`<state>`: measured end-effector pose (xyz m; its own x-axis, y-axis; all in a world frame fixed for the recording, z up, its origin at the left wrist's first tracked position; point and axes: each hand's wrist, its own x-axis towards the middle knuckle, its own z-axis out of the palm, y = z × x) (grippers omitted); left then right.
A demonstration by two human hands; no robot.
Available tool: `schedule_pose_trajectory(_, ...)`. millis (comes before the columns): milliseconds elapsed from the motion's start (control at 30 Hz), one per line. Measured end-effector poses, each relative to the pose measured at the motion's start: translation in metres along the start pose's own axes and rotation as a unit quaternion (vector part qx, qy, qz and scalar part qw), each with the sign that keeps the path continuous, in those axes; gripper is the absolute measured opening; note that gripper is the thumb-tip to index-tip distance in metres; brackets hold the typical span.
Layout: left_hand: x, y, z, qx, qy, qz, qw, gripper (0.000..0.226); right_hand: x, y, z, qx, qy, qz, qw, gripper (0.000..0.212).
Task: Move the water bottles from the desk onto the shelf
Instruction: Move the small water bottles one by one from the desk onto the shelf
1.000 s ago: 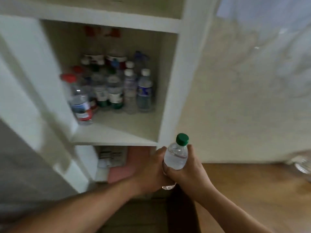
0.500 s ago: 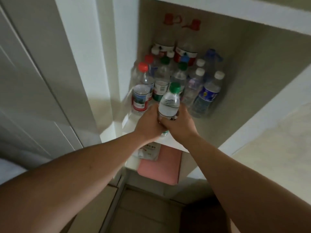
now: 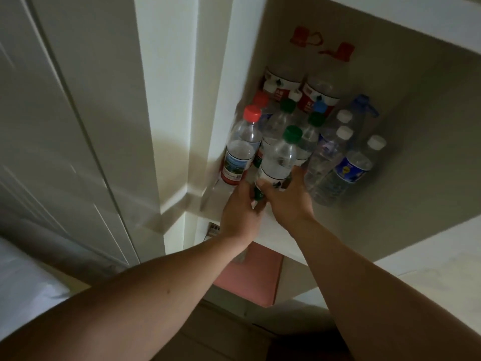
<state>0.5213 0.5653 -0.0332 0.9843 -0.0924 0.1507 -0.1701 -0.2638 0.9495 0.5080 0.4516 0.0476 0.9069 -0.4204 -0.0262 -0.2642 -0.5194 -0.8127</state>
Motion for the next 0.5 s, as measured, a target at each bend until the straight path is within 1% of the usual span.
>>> schedule_pose_trajectory(100, 0.011, -0.006, 0.001, 0.026, -0.005, 0.003, 1.0, 0.013, 0.012, -0.005, 0.007, 0.007, 0.004, 0.002, 1.0, 0.063)
schedule_pose_trajectory(200, 0.016, -0.014, 0.008, 0.04, 0.03, -0.001, 0.999, 0.007, 0.02, -0.011, 0.014, 0.009, 0.01, -0.006, 1.0, 0.067)
schedule_pose_trajectory(300, 0.019, -0.018, 0.011, 0.048, 0.042, 0.003, 0.998, 0.006, 0.024, -0.015, 0.018, 0.014, 0.012, -0.014, 1.0, 0.071)
schedule_pose_trajectory(500, 0.023, -0.024, 0.013, 0.047, 0.037, 0.003, 0.998, 0.006, 0.025, -0.017, 0.025, 0.031, 0.012, -0.005, 0.999, 0.064)
